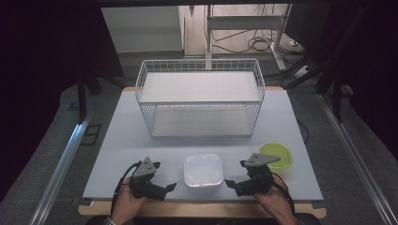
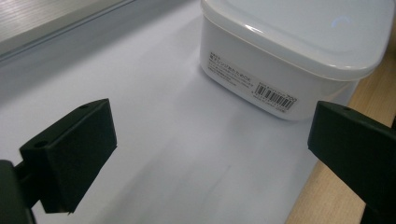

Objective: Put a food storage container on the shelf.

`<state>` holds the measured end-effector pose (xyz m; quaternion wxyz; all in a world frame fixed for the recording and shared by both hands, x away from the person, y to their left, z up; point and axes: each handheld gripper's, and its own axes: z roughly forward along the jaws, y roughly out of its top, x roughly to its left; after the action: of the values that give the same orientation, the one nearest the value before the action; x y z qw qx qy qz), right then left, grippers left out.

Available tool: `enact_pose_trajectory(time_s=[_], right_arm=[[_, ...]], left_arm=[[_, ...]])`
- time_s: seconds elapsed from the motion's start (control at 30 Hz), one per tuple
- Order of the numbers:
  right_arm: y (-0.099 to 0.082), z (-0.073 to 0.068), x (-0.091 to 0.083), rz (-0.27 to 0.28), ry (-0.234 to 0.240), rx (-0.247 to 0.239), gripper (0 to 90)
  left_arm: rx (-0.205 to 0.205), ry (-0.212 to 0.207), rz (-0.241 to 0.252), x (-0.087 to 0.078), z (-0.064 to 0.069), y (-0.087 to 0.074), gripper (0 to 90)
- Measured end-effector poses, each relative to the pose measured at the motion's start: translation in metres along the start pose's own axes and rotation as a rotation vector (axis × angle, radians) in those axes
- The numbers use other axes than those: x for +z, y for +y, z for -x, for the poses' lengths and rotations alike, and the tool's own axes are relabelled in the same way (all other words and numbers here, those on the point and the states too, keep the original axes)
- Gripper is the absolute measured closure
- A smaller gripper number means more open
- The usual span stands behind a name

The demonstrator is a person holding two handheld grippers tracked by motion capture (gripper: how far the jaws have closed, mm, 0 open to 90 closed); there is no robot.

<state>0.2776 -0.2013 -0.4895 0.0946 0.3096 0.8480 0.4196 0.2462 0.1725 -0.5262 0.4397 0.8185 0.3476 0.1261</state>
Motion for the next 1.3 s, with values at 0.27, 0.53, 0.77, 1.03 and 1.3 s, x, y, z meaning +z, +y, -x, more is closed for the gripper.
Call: enact_pose_trajectory(time_s=[0.27, 0.53, 0.77, 1.03, 1.3], right_arm=[[0.005, -0.004, 0.004, -0.01, 0.012, -0.043, 6.9], [0.01, -0.011, 0.011, -0.029, -0.016, -0.102, 2.6], [0.015, -0.012, 0.016, -0.031, -0.005, -0.047, 0.6], [0.022, -0.015, 0.018, -0.024, 0.007, -0.03, 5.0], [0.033, -0.016, 0.024, -0.043, 0.022, -0.029, 12.0]], left_arm=[[-0.001, -0.008, -0.024, 0.004, 0.007, 0.007, 2.8], [-0.036, -0.053, 0.002, 0.003, 0.01, 0.016, 2.3], [-0.046, -0.095, 0.027, 0.005, 0.012, 0.026, 2.6], [-0.032, -0.089, 0.008, 0.015, 0.016, 0.035, 6.9], [-0.048, -0.132, 0.002, 0.027, 0.012, 0.046, 5.1]])
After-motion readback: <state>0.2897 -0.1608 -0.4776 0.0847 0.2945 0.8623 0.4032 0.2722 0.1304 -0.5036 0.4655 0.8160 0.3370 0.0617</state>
